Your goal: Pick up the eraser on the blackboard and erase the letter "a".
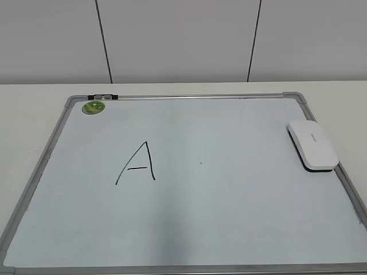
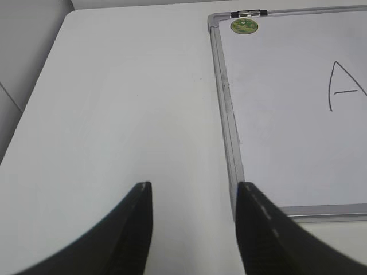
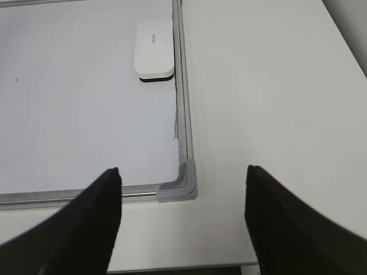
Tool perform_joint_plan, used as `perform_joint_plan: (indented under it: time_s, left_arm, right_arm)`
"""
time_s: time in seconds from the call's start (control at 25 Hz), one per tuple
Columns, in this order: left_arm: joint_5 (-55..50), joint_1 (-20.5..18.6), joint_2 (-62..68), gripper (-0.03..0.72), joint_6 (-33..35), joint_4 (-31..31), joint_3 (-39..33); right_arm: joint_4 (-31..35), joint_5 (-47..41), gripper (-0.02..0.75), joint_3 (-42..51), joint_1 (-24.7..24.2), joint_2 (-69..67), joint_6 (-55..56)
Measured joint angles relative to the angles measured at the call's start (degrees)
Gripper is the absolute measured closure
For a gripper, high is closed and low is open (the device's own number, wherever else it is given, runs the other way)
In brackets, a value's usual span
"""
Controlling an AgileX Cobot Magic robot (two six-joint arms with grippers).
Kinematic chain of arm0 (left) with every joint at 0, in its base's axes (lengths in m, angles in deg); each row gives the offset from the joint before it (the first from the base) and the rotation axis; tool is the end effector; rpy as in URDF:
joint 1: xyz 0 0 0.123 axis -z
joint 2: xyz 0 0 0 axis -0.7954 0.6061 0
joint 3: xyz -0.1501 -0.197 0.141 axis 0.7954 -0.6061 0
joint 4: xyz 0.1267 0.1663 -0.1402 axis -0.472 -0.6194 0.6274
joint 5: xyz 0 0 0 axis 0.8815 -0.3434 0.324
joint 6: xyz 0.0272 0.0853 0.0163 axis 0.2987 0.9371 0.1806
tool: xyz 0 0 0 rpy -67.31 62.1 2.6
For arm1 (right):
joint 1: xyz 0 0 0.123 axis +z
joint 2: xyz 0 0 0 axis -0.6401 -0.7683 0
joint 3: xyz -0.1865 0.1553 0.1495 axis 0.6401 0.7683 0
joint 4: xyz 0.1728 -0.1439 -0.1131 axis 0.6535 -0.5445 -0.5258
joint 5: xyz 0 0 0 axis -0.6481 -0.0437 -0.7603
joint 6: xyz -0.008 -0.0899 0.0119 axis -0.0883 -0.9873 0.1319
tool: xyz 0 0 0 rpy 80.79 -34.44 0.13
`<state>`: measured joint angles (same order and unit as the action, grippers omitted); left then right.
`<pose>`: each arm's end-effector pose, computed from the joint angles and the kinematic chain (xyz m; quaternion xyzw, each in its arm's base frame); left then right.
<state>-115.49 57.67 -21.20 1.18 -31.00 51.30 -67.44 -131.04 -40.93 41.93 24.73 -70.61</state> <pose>-0.0055 0.0096 0.2779 -0.0081 0.8616 0.0090 0.5075 -0.0094 -0.0063 0.2683 0.0178 0.8711 -0.0089 0.4907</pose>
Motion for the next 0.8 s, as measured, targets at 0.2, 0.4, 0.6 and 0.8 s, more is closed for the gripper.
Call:
perform_joint_plan:
  time_s: [0.2,0.4,0.6,0.8]
  left_arm:
    - [0.0,0.0,-0.1,0.341,0.0,0.0,0.0]
    - [0.0,0.0,-0.1,0.341,0.0,0.0,0.0]
    - [0.0,-0.1,-0.1,0.341,0.0,0.0,0.0]
    - [0.0,-0.1,-0.1,0.341,0.0,0.0,0.0]
  right_arm:
    - [0.0,0.0,0.237,0.0,0.0,0.0,0.0]
    - [0.0,0.0,0.237,0.0,0.0,0.0,0.0]
    - [0.0,0.0,0.237,0.0,0.0,0.0,0.0]
    - [0.0,0.0,0.237,0.0,0.0,0.0,0.0]
